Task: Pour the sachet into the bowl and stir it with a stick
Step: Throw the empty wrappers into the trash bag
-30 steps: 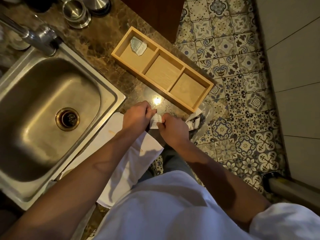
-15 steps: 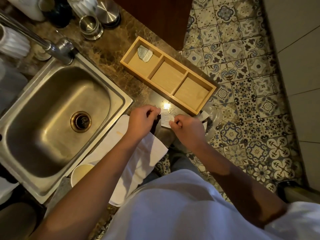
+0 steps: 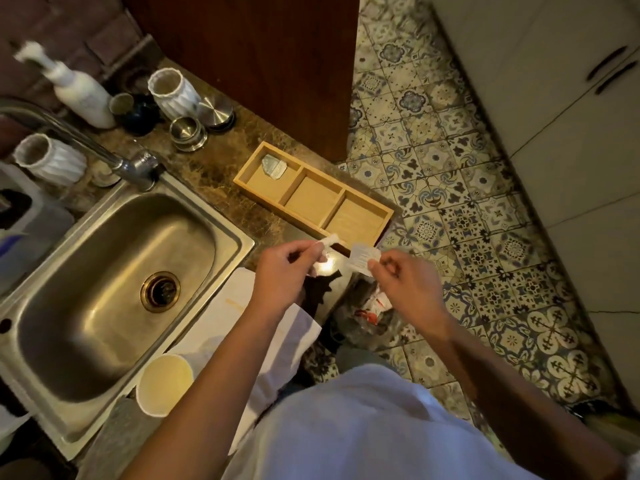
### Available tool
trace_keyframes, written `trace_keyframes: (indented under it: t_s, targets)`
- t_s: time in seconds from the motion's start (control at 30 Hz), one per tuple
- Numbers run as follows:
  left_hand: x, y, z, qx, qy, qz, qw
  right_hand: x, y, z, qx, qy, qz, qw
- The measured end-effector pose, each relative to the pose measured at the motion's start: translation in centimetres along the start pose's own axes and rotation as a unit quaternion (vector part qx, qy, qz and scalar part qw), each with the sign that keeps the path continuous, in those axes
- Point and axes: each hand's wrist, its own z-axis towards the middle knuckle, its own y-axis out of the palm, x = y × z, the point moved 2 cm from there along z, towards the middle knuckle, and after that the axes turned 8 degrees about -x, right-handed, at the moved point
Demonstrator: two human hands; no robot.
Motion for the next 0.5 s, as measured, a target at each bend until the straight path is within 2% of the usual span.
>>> trace_keyframes:
  t_s: [0.2, 0.5]
  targets:
    - [3.3, -1.0, -3.8, -0.009, 0.094, -0.012, 0.995, -1.2, -2.2, -4.1, 0.072, 0.043, 0.153, 0.985]
    - [4.3, -0.9, -9.4, -0.042, 0.151, -0.036, 0.987, -3.3, -3.9, -12.0, 0.165, 0.02, 0.238, 0.957]
